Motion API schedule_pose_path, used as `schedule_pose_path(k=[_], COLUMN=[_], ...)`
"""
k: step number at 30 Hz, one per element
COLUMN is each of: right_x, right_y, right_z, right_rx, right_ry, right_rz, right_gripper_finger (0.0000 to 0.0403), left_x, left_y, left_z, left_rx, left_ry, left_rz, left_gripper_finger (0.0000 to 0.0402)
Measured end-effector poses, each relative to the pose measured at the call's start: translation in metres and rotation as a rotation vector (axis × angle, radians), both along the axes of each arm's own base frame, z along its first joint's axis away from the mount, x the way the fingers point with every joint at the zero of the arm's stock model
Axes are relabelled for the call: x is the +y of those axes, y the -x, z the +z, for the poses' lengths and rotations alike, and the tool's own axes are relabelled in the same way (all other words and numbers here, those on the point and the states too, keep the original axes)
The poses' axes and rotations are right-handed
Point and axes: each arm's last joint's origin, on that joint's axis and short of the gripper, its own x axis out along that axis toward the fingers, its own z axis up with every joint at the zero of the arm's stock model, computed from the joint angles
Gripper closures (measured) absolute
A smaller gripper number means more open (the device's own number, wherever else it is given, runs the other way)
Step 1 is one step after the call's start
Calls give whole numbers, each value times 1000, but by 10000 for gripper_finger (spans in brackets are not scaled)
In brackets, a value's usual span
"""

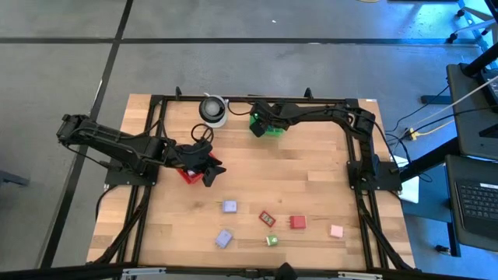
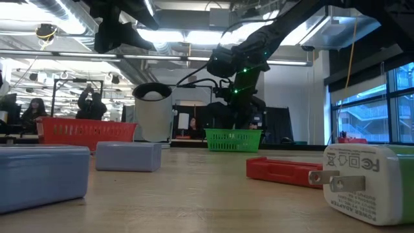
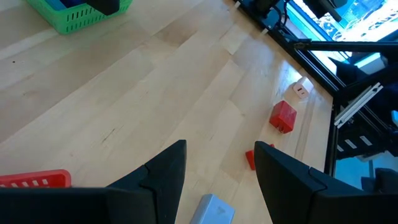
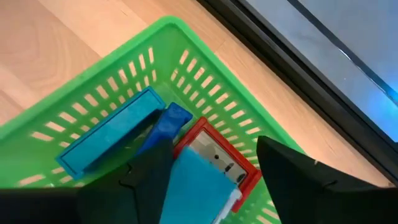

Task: Pick & Place Office items
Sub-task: Put the top light purple charger adapter into the red bin

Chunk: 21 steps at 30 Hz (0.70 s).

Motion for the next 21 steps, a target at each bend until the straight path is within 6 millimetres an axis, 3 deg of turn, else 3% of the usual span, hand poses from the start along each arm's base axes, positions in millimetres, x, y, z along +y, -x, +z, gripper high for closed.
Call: schedule_pose_path(k=[8, 15, 21], right_x=[1, 8, 30], right_y=[4, 16, 41], right_z=[19, 66, 114], right_rx=[-22, -121, -154], right_ry=[19, 59, 68], right_rz=[21, 29, 56], right_gripper_finger=[125, 108, 112], left_x=[0, 0, 0], left_y=[0, 0, 0], left_z=[0, 0, 0], left_rx=[0, 0, -3], left_ry=[0, 0, 0], left_rz=[0, 0, 1], left_gripper_finger=[217, 217, 217])
